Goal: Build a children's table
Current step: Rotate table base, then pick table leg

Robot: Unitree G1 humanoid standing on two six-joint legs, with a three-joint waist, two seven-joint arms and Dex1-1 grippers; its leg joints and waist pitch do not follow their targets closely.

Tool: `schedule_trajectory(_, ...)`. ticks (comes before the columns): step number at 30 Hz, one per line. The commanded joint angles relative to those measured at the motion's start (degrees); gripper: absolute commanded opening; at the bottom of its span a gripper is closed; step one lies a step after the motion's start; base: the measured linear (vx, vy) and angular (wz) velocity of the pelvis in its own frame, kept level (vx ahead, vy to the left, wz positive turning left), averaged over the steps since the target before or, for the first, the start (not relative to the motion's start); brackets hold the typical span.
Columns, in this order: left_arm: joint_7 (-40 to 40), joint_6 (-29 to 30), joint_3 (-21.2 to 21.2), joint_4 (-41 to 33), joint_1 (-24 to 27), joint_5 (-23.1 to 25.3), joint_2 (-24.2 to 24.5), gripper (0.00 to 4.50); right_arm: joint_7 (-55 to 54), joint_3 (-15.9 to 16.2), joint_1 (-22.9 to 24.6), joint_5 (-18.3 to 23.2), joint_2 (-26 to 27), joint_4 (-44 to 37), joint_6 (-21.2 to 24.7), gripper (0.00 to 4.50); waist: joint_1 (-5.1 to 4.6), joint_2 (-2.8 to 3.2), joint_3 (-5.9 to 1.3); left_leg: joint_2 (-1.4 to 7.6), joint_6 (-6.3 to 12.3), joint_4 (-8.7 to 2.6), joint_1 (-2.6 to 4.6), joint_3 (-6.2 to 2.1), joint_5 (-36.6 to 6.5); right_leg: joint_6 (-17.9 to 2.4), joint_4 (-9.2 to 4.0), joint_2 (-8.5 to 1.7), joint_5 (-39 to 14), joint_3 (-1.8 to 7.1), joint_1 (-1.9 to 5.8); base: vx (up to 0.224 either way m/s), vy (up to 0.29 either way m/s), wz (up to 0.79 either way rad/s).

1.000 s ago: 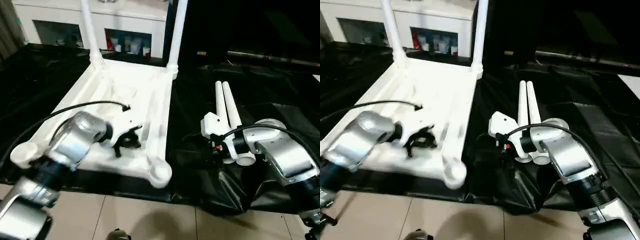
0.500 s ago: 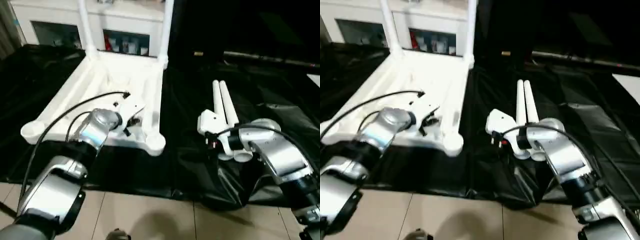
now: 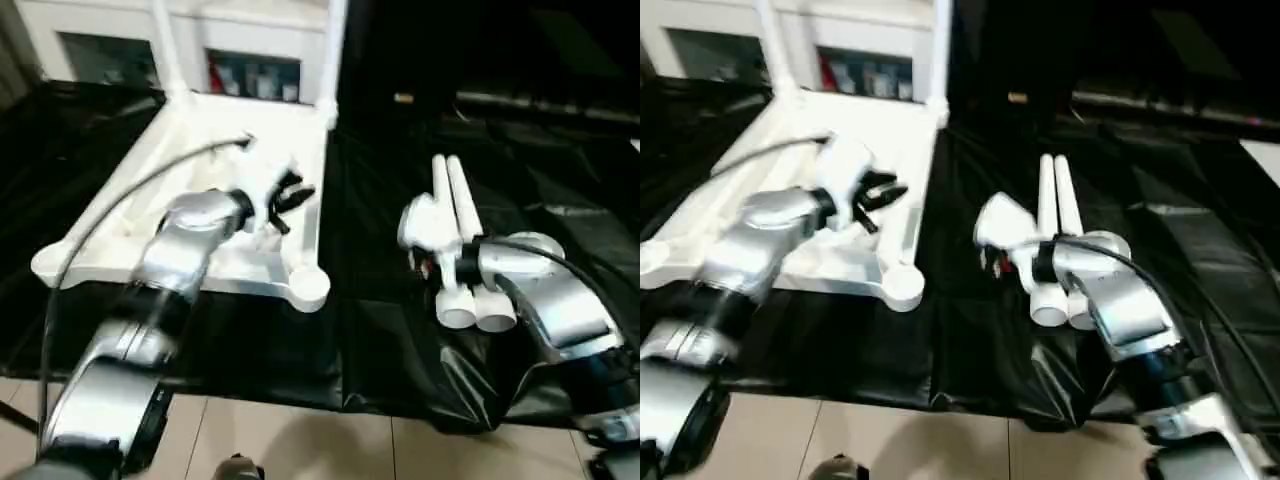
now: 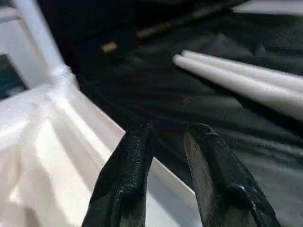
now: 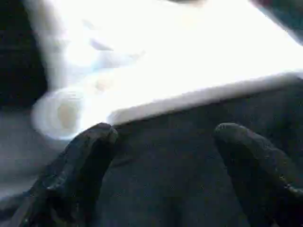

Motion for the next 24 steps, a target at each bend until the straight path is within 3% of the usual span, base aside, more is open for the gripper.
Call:
schedule_trajectory(1,2.3,2.4,1.3,-5.3,2.4,0.4,0.9,1.45,-9.8,-3.5,-2.3,-2.3,2.6,2.4,7.0,3.85,-0.20,0.96,-4.83,0.95,-0.83,-3.57,1.22,-0.25,-8.7,-13.4,-3.24,-3.52,-0.8,2.41,3.42,0.000,0.000,0.00)
schedule_trajectory(3,2.6,2.9,1.5,-6.6,3.3,0.4,1.1,1.45,-10.7,-4.3,-2.8,-1.6,3.3,2.9,9.2,4.02,-0.55,1.08,-4.63,1.11,-1.89,-3.91,1.50,-0.35,-11.8,-12.2,-3.62,-3.55,-5.4,2.44,3.24,0.000,0.000,0.00)
schedule_trajectory(4,3.0,3.6,1.6,-8.9,4.9,0.7,1.6,1.45,-13.0,-6.4,-3.5,-0.2,5.1,3.7,11.7,4.12,-0.49,0.92,-4.56,1.21,-2.37,-3.94,1.83,-0.24,-13.3,-11.1,-3.99,-3.55,-7.2,2.57,3.00,0.000,0.000,0.00)
schedule_trajectory(6,2.9,4.3,1.4,-13.5,8.1,1.0,2.6,1.45,-18.4,-9.9,-5.2,0.7,7.9,5.9,15.0,4.22,-0.90,0.66,-4.40,1.24,-2.79,-4.32,1.44,-0.37,-13.5,-10.5,-3.96,-3.53,-8.5,2.55,3.11,0.000,0.000,0.00)
schedule_trajectory(7,1.7,5.0,1.1,-16.1,9.8,0.4,3.2,1.45,-20.7,-10.5,-6.2,0.1,8.4,7.8,15.7,4.31,-0.82,0.52,-4.55,1.36,-3.24,-4.22,1.75,-0.30,-12.8,-10.3,-3.86,-3.66,-8.0,2.65,2.88,0.000,0.000,0.00)
schedule_trajectory(8,0.8,5.6,0.9,-17.5,10.6,0.0,3.6,1.45,-21.9,-10.6,-6.8,-0.3,8.6,8.9,15.8,4.42,-0.82,0.70,-4.56,1.33,-3.42,-4.21,1.63,-0.36,-12.2,-10.4,-3.62,-3.70,-7.5,2.64,2.91,0.000,0.000,0.00)
schedule_trajectory(9,0.1,6.1,0.8,-18.7,11.3,-0.4,3.9,1.45,-23.0,-10.8,-7.4,-0.7,8.8,9.9,15.9,4.42,-0.84,0.39,-4.50,1.23,-3.43,-4.25,1.61,-0.22,-12.0,-10.2,-3.77,-3.50,-7.5,2.62,2.90,0.000,0.000,0.00)
schedule_trajectory(10,-1.1,7.3,0.3,-20.8,12.4,-0.8,4.7,1.45,-25.1,-11.0,-8.6,-1.4,9.1,12.2,15.8,4.42,-0.87,0.53,-4.50,1.13,-3.67,-4.21,1.62,-0.14,-11.6,-10.0,-3.67,-3.47,-7.3,2.65,2.78,0.000,0.000,0.00)
schedule_trajectory(14,-6.4,9.6,-2.4,-26.2,15.6,-1.7,9.0,1.45,-33.2,-13.0,-14.8,-3.4,9.0,23.9,17.2,4.42,-0.95,0.58,-4.34,0.93,-4.73,-4.16,1.90,0.10,-12.9,-9.0,-3.81,-3.35,-9.1,2.74,2.36,0.000,0.000,0.00)
schedule_trajectory(15,-8.1,10.6,-3.0,-27.8,16.4,-2.5,10.1,1.45,-33.4,-13.4,-15.7,-3.1,8.9,25.9,17.8,4.42,-0.98,0.68,-4.39,0.87,-4.84,-4.23,1.67,-0.03,-12.3,-8.8,-3.54,-3.32,-8.3,2.70,2.57,0.000,0.000,0.00)
schedule_trajectory(19,-11.4,13.3,-4.2,-31.4,18.3,-3.6,12.3,1.45,-32.9,-13.4,-17.6,-2.9,8.5,31.1,19.8,4.42,-1.07,0.69,-4.48,0.77,-4.69,-4.02,1.53,0.19,-10.8,-8.8,-3.23,-3.18,-4.8,2.73,2.71,0.000,0.000,0.00)
schedule_trajectory(24,-12.3,15.1,-4.9,-33.2,19.0,-3.7,13.2,1.45,-34.9,-13.8,-18.9,-2.5,8.6,36.8,19.5,4.42,-1.16,0.38,-4.45,0.76,-4.90,-4.06,1.47,0.19,-11.4,-8.5,-3.41,-3.31,-7.0,2.71,2.82,0.000,0.000,0.00)
